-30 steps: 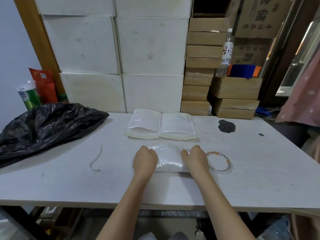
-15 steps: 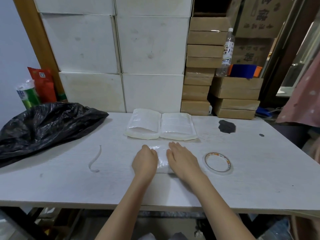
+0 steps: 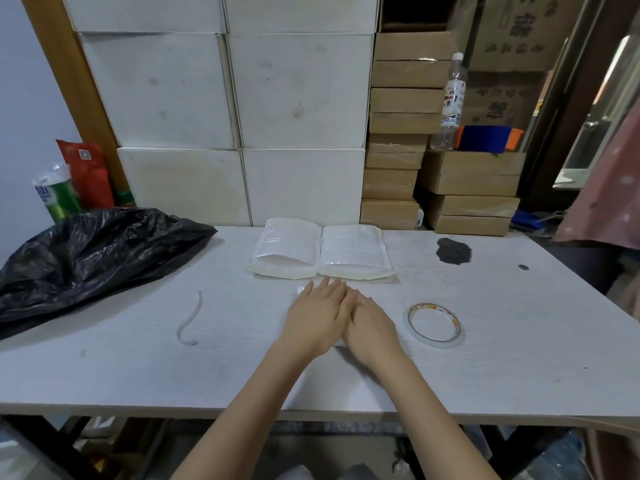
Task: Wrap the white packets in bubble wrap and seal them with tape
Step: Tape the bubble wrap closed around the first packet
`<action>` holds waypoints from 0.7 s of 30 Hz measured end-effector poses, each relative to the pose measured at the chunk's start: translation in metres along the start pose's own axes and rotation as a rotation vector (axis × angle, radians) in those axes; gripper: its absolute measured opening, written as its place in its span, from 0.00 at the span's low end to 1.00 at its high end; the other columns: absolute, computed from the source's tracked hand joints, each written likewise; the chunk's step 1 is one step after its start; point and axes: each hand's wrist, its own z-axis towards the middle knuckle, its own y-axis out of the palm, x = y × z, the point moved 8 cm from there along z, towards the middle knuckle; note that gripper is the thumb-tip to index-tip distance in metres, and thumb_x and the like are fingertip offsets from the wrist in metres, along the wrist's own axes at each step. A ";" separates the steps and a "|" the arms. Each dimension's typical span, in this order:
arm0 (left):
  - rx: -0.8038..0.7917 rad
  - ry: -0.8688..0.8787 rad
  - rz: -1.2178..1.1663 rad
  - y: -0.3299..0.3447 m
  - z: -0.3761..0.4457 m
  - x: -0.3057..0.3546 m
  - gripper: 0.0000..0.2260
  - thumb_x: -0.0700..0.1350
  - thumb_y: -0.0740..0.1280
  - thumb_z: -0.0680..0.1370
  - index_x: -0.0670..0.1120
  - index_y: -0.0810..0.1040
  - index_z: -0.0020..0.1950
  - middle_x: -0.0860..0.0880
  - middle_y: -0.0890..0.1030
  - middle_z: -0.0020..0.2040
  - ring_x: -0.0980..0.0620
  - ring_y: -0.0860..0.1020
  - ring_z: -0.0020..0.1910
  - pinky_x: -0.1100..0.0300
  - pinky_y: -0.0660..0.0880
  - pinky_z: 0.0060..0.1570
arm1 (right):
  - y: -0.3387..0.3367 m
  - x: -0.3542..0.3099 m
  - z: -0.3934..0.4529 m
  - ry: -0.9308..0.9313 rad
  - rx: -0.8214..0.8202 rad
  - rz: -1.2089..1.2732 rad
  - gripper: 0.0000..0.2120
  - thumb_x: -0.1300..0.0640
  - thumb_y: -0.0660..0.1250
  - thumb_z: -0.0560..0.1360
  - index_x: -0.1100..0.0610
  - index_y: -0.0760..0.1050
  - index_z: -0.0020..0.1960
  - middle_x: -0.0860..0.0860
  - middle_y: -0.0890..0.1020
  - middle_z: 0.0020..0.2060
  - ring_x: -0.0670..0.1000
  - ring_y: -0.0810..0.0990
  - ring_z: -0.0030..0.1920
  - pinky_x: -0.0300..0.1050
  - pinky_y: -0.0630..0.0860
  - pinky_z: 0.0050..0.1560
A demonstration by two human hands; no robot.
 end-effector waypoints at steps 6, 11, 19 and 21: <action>0.020 -0.127 -0.294 0.004 -0.011 -0.014 0.21 0.51 0.45 0.83 0.50 0.60 0.75 0.54 0.59 0.76 0.58 0.53 0.76 0.65 0.47 0.72 | 0.012 -0.001 0.011 0.019 -0.191 0.022 0.25 0.50 0.45 0.80 0.52 0.54 0.77 0.49 0.58 0.76 0.48 0.55 0.76 0.47 0.48 0.77; 0.043 -0.132 -0.242 0.005 -0.012 -0.018 0.21 0.50 0.46 0.83 0.48 0.60 0.75 0.52 0.63 0.75 0.55 0.59 0.74 0.61 0.55 0.71 | -0.023 -0.006 0.014 0.029 -0.126 0.123 0.24 0.53 0.45 0.83 0.57 0.47 0.77 0.50 0.45 0.77 0.46 0.42 0.77 0.44 0.40 0.76; 0.001 -0.110 -0.206 0.011 -0.010 -0.018 0.21 0.47 0.46 0.83 0.46 0.54 0.77 0.52 0.56 0.77 0.57 0.53 0.76 0.61 0.51 0.73 | -0.003 -0.007 -0.006 0.114 -0.193 0.275 0.24 0.47 0.40 0.82 0.52 0.52 0.77 0.47 0.52 0.77 0.43 0.48 0.77 0.45 0.47 0.76; -0.038 -0.118 -0.221 0.014 -0.007 -0.020 0.22 0.47 0.47 0.83 0.47 0.53 0.77 0.52 0.54 0.78 0.56 0.53 0.76 0.59 0.51 0.74 | -0.004 -0.009 -0.009 0.107 -0.229 0.317 0.24 0.48 0.41 0.82 0.52 0.51 0.77 0.47 0.51 0.77 0.44 0.47 0.77 0.44 0.46 0.76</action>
